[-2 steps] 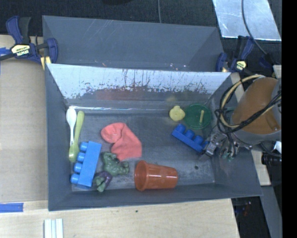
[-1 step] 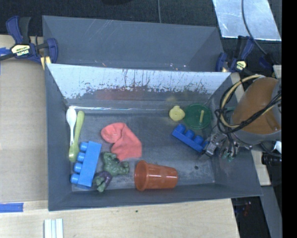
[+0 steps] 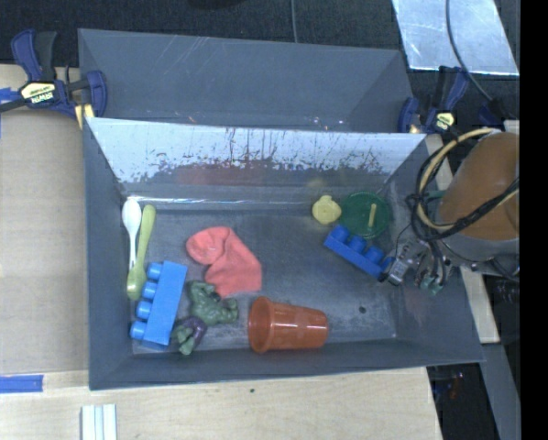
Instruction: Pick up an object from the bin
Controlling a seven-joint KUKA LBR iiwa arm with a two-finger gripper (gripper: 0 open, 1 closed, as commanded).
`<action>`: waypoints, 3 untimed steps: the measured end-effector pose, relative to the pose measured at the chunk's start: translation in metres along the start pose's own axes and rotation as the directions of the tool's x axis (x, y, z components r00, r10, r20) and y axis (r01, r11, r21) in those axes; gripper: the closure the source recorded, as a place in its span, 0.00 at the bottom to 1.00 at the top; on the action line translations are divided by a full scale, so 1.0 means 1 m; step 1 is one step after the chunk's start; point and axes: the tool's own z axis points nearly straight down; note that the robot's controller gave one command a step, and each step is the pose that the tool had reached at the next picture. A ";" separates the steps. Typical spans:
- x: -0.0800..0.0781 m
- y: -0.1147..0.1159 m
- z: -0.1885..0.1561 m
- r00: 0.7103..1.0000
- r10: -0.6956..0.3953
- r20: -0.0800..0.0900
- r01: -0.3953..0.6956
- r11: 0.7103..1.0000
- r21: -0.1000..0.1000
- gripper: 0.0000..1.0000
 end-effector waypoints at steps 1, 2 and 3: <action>-0.003 0.001 -0.031 1.000 -0.001 0.010 0.001 1.000 -0.004 1.00; 0.000 0.000 -0.058 1.000 -0.002 -0.001 0.002 1.000 0.001 1.00; -0.003 0.000 -0.094 1.000 -0.003 0.006 0.003 1.000 -0.002 1.00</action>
Offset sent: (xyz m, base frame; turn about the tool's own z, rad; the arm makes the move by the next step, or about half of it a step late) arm 0.0022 -0.0011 0.1517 -0.0010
